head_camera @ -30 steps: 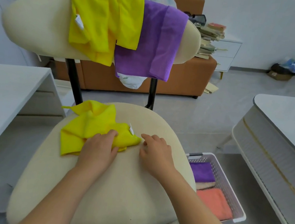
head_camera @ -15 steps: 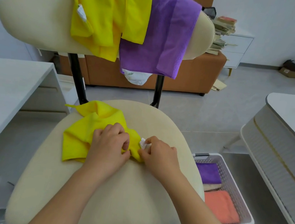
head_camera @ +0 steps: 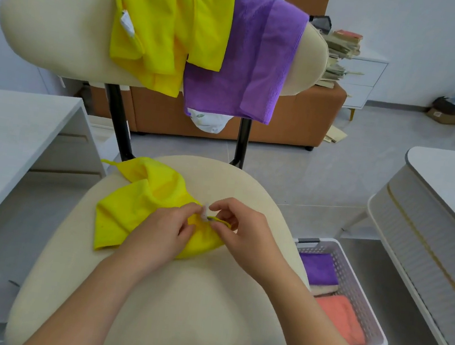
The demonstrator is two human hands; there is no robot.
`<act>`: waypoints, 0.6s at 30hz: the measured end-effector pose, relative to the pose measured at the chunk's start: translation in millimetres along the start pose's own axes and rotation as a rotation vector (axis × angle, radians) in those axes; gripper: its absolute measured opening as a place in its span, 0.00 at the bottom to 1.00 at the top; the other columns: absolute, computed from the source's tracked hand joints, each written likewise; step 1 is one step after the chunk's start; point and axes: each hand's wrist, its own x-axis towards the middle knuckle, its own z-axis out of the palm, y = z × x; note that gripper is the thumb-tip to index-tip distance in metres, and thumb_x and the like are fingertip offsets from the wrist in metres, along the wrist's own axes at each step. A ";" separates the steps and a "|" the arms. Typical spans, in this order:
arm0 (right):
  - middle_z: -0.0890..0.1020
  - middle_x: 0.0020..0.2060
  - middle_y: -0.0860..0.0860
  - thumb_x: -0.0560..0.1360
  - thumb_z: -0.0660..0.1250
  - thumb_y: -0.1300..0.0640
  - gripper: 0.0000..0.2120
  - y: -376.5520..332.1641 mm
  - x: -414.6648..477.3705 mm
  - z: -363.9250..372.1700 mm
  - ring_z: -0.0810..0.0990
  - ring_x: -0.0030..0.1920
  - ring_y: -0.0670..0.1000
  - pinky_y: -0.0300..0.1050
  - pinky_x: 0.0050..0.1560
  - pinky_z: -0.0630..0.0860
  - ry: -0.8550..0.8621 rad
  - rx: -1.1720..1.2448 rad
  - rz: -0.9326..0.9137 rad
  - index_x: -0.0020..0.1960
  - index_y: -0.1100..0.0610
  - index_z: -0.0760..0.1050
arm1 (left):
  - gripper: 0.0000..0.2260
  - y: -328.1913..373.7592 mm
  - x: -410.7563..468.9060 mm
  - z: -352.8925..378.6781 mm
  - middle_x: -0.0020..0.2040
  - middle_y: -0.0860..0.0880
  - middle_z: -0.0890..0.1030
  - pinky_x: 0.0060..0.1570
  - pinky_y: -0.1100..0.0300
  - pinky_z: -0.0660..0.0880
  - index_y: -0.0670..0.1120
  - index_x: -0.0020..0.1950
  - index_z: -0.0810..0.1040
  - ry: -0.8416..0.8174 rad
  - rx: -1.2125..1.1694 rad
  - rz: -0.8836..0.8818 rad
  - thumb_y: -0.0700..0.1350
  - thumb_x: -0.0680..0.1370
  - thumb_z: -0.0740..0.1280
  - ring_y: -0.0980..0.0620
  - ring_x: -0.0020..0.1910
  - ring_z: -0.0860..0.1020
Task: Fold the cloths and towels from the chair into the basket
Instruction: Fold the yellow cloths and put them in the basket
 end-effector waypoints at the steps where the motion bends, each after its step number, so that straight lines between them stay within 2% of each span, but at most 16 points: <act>1: 0.77 0.37 0.42 0.72 0.69 0.64 0.11 0.3 -0.6 -1.8 0.75 0.41 0.45 0.35 0.44 0.72 -0.008 0.005 -0.025 0.52 0.54 0.78 | 0.10 0.5 -0.7 -0.2 0.32 0.54 0.71 0.36 0.55 0.68 0.51 0.54 0.77 0.014 0.018 0.013 0.40 0.75 0.66 0.55 0.33 0.72; 4: 0.77 0.37 0.43 0.71 0.70 0.65 0.13 3.4 -2.4 -6.4 0.75 0.40 0.45 0.33 0.45 0.71 -0.011 -0.050 -0.037 0.54 0.56 0.79 | 0.07 3.0 -1.0 -3.4 0.39 0.54 0.70 0.36 0.57 0.66 0.48 0.43 0.77 0.148 0.145 0.051 0.40 0.69 0.72 0.51 0.38 0.72; 7: 0.76 0.39 0.47 0.73 0.68 0.64 0.07 8.7 -1.7 -11.6 0.72 0.38 0.41 0.27 0.42 0.66 -0.009 -0.190 -0.021 0.50 0.57 0.81 | 0.15 4.5 0.4 -9.2 0.43 0.51 0.73 0.40 0.56 0.65 0.49 0.33 0.71 0.250 0.285 0.122 0.44 0.60 0.78 0.47 0.43 0.72; 10: 0.76 0.40 0.47 0.75 0.65 0.64 0.05 12.3 -0.9 -16.8 0.71 0.39 0.42 0.27 0.42 0.65 0.082 -0.190 0.026 0.45 0.57 0.78 | 0.14 4.1 0.0 -9.9 0.45 0.52 0.76 0.50 0.51 0.64 0.51 0.32 0.70 0.281 0.341 0.169 0.47 0.61 0.76 0.49 0.50 0.71; 13: 0.77 0.37 0.43 0.76 0.63 0.63 0.10 15.4 0.2 -23.2 0.73 0.39 0.42 0.30 0.39 0.67 0.190 -0.026 0.131 0.41 0.50 0.74 | 0.06 3.0 -0.3 -13.2 0.45 0.55 0.79 0.66 0.45 0.57 0.51 0.34 0.71 0.320 0.329 0.200 0.49 0.65 0.68 0.52 0.54 0.71; 16: 0.75 0.36 0.45 0.77 0.60 0.65 0.12 15.4 2.2 -28.2 0.72 0.38 0.43 0.39 0.43 0.71 0.280 0.213 0.261 0.41 0.49 0.73 | 0.08 3.5 -1.0 -17.9 0.42 0.56 0.80 0.69 0.43 0.52 0.54 0.34 0.65 0.358 0.315 0.237 0.54 0.67 0.63 0.52 0.53 0.73; 18: 0.76 0.37 0.49 0.78 0.59 0.65 0.11 11.7 3.0 -33.1 0.74 0.40 0.47 0.48 0.46 0.76 0.353 0.423 0.346 0.42 0.53 0.74 | 0.09 4.7 -2.3 -20.7 0.37 0.55 0.78 0.71 0.42 0.50 0.51 0.33 0.67 0.378 0.322 0.211 0.54 0.68 0.62 0.51 0.49 0.75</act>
